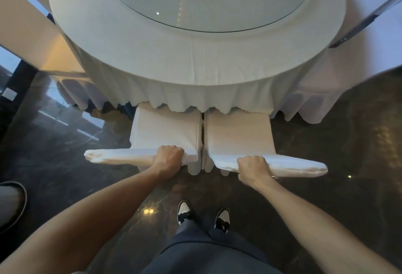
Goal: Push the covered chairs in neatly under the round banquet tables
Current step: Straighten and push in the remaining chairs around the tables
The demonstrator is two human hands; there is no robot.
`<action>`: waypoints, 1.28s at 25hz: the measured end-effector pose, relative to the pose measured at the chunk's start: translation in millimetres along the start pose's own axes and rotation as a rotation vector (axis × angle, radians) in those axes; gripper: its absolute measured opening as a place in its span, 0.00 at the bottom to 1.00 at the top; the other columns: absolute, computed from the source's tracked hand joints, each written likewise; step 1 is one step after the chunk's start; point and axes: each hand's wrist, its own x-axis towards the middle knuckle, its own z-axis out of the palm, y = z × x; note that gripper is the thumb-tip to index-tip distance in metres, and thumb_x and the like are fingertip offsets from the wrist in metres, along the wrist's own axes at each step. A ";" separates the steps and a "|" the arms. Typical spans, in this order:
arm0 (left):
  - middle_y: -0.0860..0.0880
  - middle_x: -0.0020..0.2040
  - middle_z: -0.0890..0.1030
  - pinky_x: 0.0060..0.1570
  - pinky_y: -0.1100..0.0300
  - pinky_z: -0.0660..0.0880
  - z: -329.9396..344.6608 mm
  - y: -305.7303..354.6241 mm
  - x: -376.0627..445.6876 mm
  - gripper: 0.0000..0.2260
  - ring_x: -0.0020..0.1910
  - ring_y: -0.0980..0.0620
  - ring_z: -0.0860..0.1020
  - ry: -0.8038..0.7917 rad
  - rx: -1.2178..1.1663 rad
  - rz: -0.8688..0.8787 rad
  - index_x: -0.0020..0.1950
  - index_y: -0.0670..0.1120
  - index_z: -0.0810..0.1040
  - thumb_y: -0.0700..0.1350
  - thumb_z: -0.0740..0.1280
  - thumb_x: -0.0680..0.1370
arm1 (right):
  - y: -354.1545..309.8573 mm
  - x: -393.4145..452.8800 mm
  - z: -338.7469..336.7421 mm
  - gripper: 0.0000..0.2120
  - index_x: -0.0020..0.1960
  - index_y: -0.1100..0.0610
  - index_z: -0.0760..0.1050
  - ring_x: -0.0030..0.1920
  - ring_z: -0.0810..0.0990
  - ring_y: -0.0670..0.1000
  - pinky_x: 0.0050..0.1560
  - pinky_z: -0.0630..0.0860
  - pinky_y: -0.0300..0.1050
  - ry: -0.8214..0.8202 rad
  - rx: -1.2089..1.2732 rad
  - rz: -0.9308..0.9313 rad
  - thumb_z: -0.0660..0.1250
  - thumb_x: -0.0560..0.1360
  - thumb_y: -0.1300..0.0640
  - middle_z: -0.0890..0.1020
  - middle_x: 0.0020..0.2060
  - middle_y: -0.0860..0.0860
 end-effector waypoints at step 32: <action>0.47 0.44 0.83 0.37 0.56 0.70 8.7 9.8 -5.0 0.07 0.39 0.47 0.80 0.087 -0.029 0.029 0.50 0.47 0.80 0.44 0.66 0.74 | -14.2 19.0 -10.2 0.07 0.46 0.53 0.78 0.42 0.79 0.55 0.39 0.68 0.46 0.000 -0.009 0.016 0.67 0.69 0.58 0.82 0.42 0.51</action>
